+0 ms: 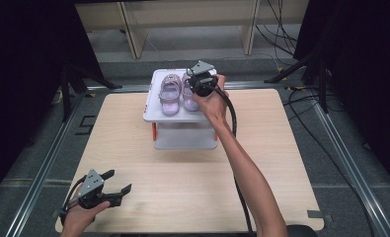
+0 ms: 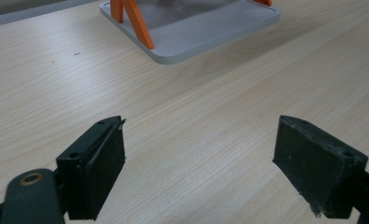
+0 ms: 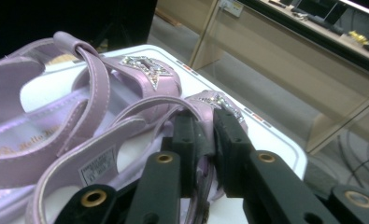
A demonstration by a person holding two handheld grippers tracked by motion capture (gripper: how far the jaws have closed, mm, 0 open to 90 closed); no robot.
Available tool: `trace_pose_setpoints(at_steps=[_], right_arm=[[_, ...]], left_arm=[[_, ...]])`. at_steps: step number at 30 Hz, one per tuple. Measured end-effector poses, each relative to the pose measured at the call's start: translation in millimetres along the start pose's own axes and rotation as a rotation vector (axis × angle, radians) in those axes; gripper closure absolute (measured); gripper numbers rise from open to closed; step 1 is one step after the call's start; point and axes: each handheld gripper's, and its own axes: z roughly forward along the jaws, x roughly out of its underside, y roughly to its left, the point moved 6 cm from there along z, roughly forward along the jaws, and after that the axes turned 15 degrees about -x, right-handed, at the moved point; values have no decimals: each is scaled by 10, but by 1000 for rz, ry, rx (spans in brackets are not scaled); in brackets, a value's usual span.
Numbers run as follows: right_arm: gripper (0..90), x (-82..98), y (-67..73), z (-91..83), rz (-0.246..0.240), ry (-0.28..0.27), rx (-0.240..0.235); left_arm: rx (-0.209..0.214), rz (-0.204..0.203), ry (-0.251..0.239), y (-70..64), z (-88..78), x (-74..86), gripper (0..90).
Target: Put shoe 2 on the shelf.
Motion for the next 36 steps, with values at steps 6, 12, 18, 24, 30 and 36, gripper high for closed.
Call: trace_pose_setpoints(at_steps=[6,12,18,24,30,36], right_arm=[[634,11,4,9,60,-20,-23],[566,-10,-10,-87,74,-69,-65],[556,-94,12,-325,57,-129,-89],[537,17,130,-554,47,-152,-140],[504,231,300,-764,66,-164,-194],[475,447,436,-944,60,-197,-223]], left_arm=[[-9,1,20,4,-9,14,160],[-3,3,8,1,-1,8,160],[-6,1,0,11,-3,2,160],[-13,4,16,10,-7,12,160],[-14,-2,12,22,1,13,160],[-20,5,15,35,10,21,160]])
